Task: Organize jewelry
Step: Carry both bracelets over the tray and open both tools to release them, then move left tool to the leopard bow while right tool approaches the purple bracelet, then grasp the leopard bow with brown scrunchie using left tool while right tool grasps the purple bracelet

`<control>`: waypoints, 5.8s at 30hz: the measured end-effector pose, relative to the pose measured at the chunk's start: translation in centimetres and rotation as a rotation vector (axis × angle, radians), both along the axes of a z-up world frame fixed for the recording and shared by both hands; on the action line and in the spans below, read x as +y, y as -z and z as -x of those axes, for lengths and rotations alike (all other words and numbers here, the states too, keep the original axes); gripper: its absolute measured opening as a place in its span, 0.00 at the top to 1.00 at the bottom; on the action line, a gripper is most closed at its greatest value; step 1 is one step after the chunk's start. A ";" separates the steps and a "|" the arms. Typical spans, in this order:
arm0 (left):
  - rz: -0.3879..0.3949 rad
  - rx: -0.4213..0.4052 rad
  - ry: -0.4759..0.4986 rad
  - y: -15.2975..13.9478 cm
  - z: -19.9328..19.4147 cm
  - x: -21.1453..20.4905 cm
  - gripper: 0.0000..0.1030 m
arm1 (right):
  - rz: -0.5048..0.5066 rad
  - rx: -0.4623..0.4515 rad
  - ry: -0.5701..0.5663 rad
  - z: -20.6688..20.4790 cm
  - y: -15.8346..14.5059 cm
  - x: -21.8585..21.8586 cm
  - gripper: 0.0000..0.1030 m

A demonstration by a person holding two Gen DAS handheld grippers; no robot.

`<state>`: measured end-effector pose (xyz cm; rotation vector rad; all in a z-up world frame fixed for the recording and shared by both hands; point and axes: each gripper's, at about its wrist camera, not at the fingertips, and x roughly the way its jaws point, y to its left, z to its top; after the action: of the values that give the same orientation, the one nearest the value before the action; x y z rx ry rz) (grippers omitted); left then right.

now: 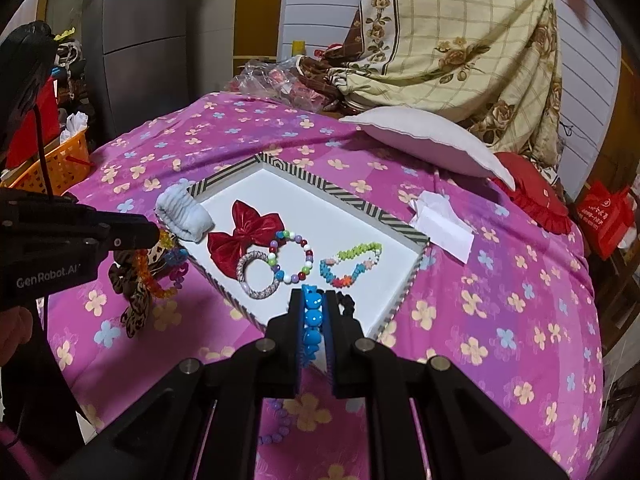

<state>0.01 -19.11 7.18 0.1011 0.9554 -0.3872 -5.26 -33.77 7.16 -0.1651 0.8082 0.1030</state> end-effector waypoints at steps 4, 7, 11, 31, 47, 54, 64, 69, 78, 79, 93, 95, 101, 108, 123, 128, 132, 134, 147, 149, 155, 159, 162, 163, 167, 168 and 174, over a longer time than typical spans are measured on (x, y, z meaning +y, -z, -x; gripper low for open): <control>-0.011 -0.004 -0.005 -0.1 -0.8 -0.2 0.86 | 0.009 0.006 -0.009 -1.0 0.1 0.2 0.92; -0.019 -0.004 -0.008 -0.1 -1.5 -0.3 0.86 | 0.012 0.009 -0.014 -1.5 0.2 0.3 0.92; -0.018 -0.002 -0.016 -0.3 -2.5 -0.3 0.86 | 0.013 0.015 -0.018 -2.3 0.2 0.4 0.92; -0.025 -0.008 -0.080 -1.7 -9.6 1.7 0.86 | 0.030 0.046 -0.026 -7.2 0.9 0.2 0.91; -0.046 0.028 -0.148 0.5 -15.5 1.6 0.86 | -0.003 0.081 -0.040 -12.3 2.4 0.1 0.91; -0.074 0.045 -0.150 2.1 -17.1 0.5 0.86 | -0.026 0.108 -0.060 -15.2 3.8 1.0 0.92; -0.117 0.066 -0.170 4.6 -20.4 -0.1 0.86 | -0.014 0.180 -0.006 -20.9 7.3 -0.5 0.92; -0.148 0.084 -0.184 6.5 -21.7 -0.1 0.86 | -0.014 0.203 0.043 -22.6 8.8 -2.1 0.91; -0.190 0.124 -0.219 9.4 -23.1 0.5 0.86 | -0.060 0.237 0.126 -24.2 11.0 -4.4 0.90; -0.195 0.126 -0.221 9.6 -23.1 0.6 0.86 | -0.065 0.241 0.132 -24.2 11.2 -4.6 0.86; -0.029 0.141 -0.211 7.6 -21.6 3.3 0.64 | -0.152 0.179 0.150 -20.3 8.2 -6.2 0.64; -0.027 0.141 -0.218 7.2 -21.0 3.9 0.64 | -0.150 0.185 0.149 -19.8 8.2 -6.1 0.64; -0.044 0.118 -0.226 6.4 -18.7 5.0 0.64 | -0.152 0.195 0.132 -18.0 8.3 -5.1 0.64; -0.065 0.078 -0.227 5.7 -15.8 5.7 0.64 | -0.158 0.184 0.116 -15.9 7.9 -4.1 0.60; -0.092 0.006 -0.223 4.7 -10.5 5.5 0.64 | -0.210 0.160 0.106 -10.4 6.4 -2.8 0.54; -0.110 -0.024 -0.222 4.5 -8.6 5.3 0.64 | -0.215 0.146 0.119 -8.6 5.7 -2.0 0.54; -0.110 -0.028 -0.224 4.6 -7.2 5.3 0.64 | -0.216 0.140 0.133 -7.1 5.4 -1.5 0.54; -0.108 -0.031 -0.228 4.7 -6.5 5.4 0.64 | -0.208 0.137 0.144 -6.5 5.4 -1.3 0.54; -0.105 -0.075 -0.231 4.7 -2.4 6.0 0.64 | -0.207 0.118 0.145 -2.6 5.1 0.3 0.49; -0.104 -0.082 -0.230 4.7 -1.7 6.1 0.64 | -0.207 0.117 0.139 -2.1 5.1 0.6 0.48; -0.095 -0.077 -0.226 4.7 -0.3 6.4 0.64 | -0.215 0.117 0.131 -0.8 5.1 1.3 0.45; -0.098 -0.080 -0.223 4.8 0.4 6.5 0.64 | -0.213 0.120 0.124 -0.1 5.1 1.6 0.44; -0.097 -0.077 -0.221 4.9 0.9 6.6 0.64 | -0.214 0.123 0.119 0.5 5.3 1.9 0.43; -0.092 -0.075 -0.222 4.9 1.1 6.7 0.64 | -0.215 0.122 0.117 0.7 5.3 2.0 0.43; -0.091 -0.076 -0.222 4.9 1.9 6.8 0.64 | -0.211 0.119 0.111 1.3 5.3 2.3 0.43; -0.092 -0.075 -0.220 4.9 2.1 6.8 0.64 | -0.208 0.118 0.111 1.4 5.3 2.4 0.43; -0.081 -0.058 -0.213 5.1 3.0 7.1 0.64 | -0.205 0.106 0.106 2.5 5.0 2.5 0.41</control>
<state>-2.96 -11.98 2.07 0.0827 0.9149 -0.1491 -7.71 -31.32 2.15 0.0776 0.9048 0.0946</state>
